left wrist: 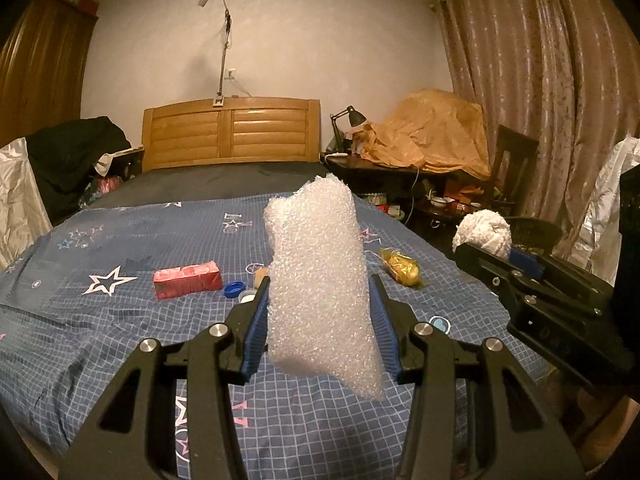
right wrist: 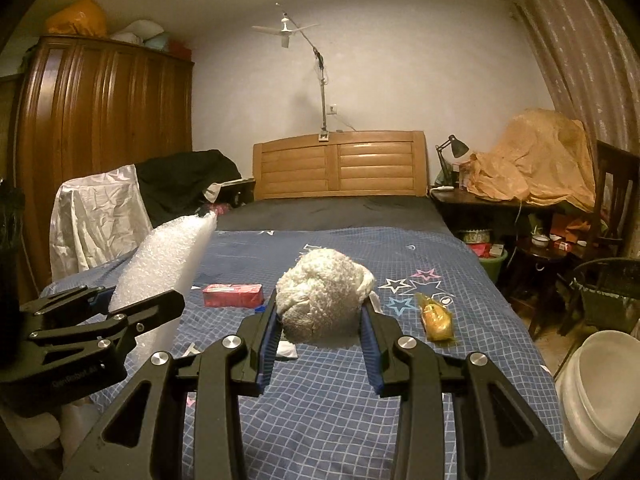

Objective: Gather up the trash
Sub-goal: 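Carry the bubble wrap and grey ball with both tools over the white bucket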

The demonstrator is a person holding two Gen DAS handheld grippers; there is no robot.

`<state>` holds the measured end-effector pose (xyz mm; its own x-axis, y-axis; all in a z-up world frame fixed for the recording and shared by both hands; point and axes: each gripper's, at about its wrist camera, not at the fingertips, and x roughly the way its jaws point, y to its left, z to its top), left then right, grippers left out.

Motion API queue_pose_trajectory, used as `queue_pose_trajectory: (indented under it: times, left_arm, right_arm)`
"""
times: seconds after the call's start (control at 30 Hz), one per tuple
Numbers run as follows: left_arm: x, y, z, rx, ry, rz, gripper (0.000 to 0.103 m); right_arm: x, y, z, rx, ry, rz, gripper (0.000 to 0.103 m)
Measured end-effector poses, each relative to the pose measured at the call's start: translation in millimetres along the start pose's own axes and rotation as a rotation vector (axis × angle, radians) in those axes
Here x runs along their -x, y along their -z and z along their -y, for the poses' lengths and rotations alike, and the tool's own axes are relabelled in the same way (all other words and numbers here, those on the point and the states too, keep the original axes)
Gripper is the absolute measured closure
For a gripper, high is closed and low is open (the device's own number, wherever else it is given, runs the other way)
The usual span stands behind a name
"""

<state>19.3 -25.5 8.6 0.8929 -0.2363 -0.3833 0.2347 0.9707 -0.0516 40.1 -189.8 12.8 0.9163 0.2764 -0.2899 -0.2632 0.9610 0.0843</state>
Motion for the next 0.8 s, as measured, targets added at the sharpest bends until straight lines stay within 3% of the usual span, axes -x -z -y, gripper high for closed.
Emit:
queue_pose_trajectory:
  times: [0.5, 0.8]
  left_arm:
    - [-17.1, -8.0, 4.9, 0.001, 0.03, -0.027, 0.058]
    - [-52.7, -35.5, 50.9, -0.026, 0.138, -0.034, 0.058]
  right_arm:
    - [-18.6, -2.2, -1.4, -0.008, 0.016, -0.026, 0.066]
    - [-7.3, -28.0, 61.0, -0.012, 0.152, -0.042, 0.066]
